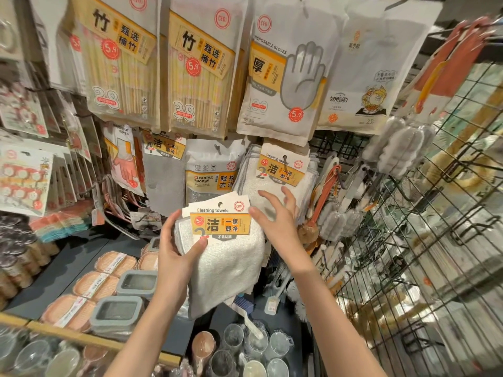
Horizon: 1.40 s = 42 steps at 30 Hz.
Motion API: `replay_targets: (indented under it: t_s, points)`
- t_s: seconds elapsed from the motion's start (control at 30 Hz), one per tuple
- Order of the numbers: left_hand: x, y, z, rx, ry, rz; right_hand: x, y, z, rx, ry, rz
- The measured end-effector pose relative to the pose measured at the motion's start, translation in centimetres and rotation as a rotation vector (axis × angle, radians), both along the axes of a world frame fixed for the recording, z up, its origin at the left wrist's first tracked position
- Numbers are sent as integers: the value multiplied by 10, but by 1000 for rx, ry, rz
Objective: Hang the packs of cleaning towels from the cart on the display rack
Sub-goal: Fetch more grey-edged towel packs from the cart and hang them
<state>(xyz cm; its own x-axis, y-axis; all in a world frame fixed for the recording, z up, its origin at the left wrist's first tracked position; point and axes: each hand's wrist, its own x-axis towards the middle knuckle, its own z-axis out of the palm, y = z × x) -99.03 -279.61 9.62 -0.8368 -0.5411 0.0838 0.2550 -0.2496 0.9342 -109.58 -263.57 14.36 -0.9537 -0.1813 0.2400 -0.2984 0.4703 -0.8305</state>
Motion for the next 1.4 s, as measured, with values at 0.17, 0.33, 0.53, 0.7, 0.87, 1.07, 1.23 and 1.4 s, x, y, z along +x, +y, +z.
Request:
replay_targets:
  t_s: [0.17,0.33,0.53,0.7,0.87,1.07,1.23,1.4]
  points:
    - [-1,5,-2,-30,3,-4,10,-11,-9,76,-5,34]
    - [-4,3,-5,-108,-30,31,14,-13,-16,68,-28,57]
    - [-4,-2,-11,-141,-29,-11,14,-10,-16,-54,-86,96]
    - [-2,-3,-13,-67,-31,-74,11,-6,-12,-73,-60,64]
    - [-4,-3,-11,23,-36,-55,7,2,-8,-106,-28,66]
    - [-5,-3,-9,19,-18,-49,2,12,-8,-190,-92,55]
    - [-6,-7,-11,-66,-29,-13,-3,18,-6,-228,-98,11]
    - [-8,-7,-11,-72,-12,-9,-19,29,5,-277,-23,-90]
